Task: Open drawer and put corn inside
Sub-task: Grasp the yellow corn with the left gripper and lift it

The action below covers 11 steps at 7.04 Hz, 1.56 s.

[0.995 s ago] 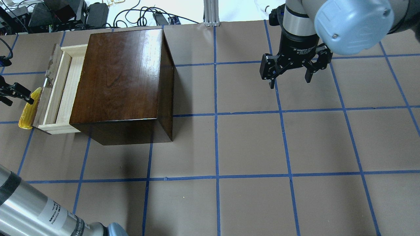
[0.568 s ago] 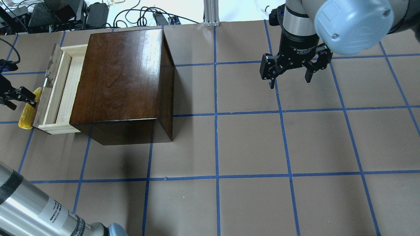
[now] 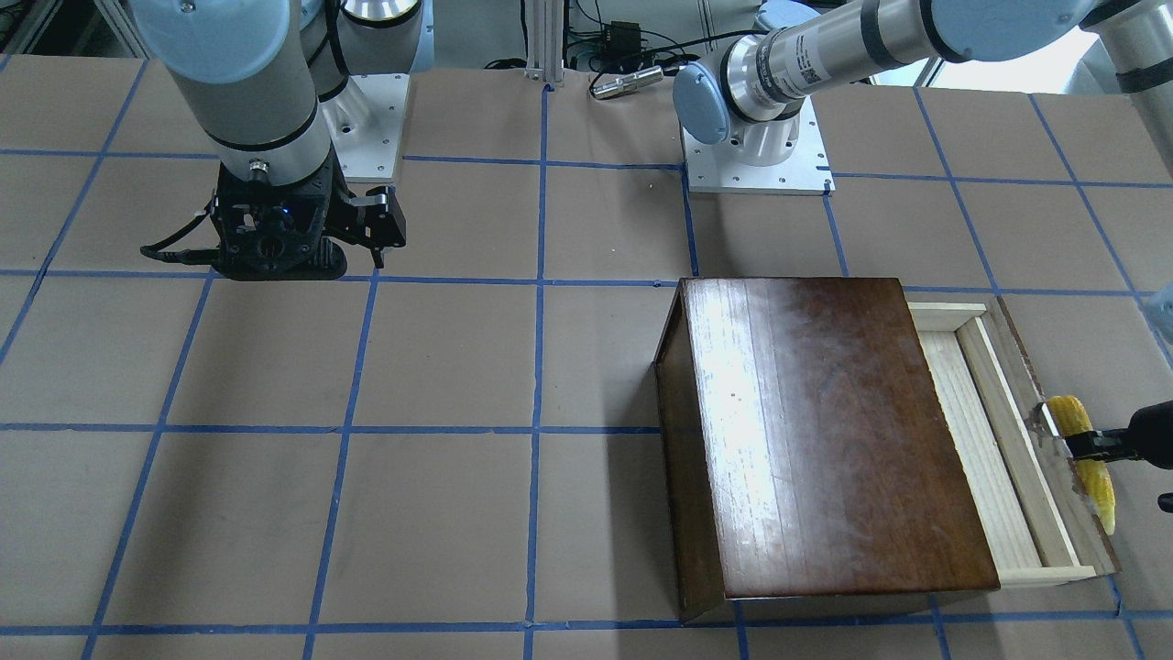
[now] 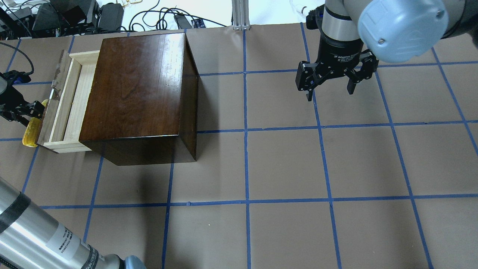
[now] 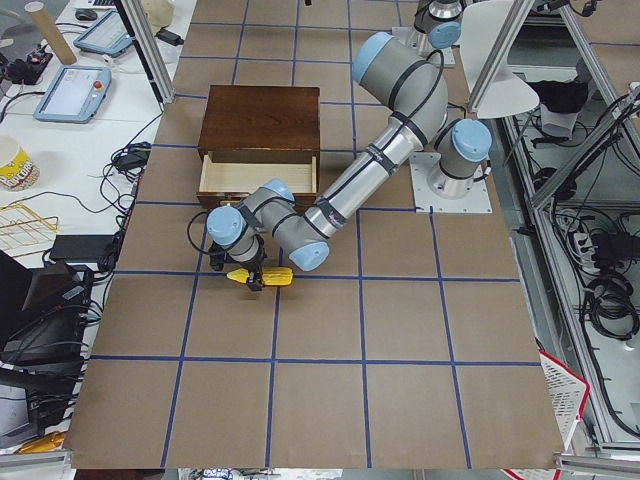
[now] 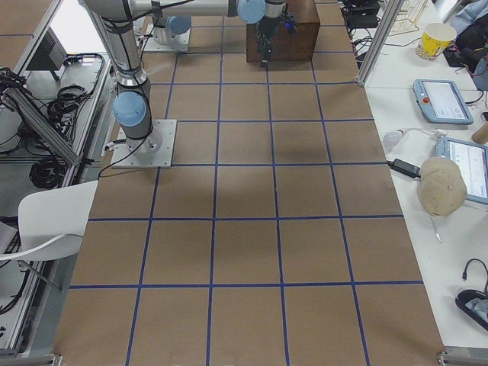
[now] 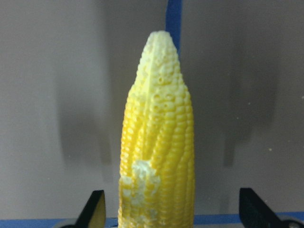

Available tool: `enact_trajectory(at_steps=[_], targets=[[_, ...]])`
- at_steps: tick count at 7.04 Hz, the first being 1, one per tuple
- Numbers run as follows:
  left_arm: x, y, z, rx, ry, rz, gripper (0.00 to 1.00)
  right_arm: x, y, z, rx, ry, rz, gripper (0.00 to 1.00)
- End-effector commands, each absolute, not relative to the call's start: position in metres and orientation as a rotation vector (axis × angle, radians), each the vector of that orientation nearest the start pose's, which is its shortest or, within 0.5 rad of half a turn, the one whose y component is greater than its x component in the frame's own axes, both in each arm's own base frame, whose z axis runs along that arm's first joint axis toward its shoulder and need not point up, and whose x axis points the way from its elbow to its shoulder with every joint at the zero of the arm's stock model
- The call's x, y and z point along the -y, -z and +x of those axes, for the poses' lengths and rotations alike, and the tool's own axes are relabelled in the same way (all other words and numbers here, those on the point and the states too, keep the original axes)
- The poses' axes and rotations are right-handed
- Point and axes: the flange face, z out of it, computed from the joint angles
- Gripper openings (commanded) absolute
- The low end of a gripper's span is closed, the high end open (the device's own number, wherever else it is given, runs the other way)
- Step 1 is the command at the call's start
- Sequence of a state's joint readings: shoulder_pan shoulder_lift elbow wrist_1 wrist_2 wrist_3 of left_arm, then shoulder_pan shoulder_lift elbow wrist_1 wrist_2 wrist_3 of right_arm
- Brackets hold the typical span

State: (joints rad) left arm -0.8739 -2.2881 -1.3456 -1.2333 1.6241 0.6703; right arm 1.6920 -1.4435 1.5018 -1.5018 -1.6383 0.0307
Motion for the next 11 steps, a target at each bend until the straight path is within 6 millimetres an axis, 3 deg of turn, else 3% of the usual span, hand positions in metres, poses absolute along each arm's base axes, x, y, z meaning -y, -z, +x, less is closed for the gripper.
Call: enact_trajectory(at_steps=[1, 3, 5, 9, 11], targets=[[0.627, -0.189, 0.357, -3.186, -0.228, -0.033, 0.0, 0.513, -0.45, 0.19, -3.209, -0.196, -0.152, 1.0], [0.636, -0.228, 0.361, -3.156, -0.15, -0.016, 0.0, 0.513, -0.45, 0.19, -3.209, -0.196, -0.152, 1.0], [0.649, -0.286, 0.352, -3.125, -0.085, 0.037, 0.0, 0.513, -0.45, 0.19, -3.209, -0.196, -0.152, 1.0], [0.662, -0.403, 0.288, -3.121, 0.019, 0.143, 0.0, 0.513, -0.45, 0.19, -3.209, -0.196, -0.152, 1.0], [0.666, -0.43, 0.221, -3.134, -0.005, 0.111, 0.0, 0.513, -0.45, 0.19, -3.209, -0.196, -0.15, 1.0]])
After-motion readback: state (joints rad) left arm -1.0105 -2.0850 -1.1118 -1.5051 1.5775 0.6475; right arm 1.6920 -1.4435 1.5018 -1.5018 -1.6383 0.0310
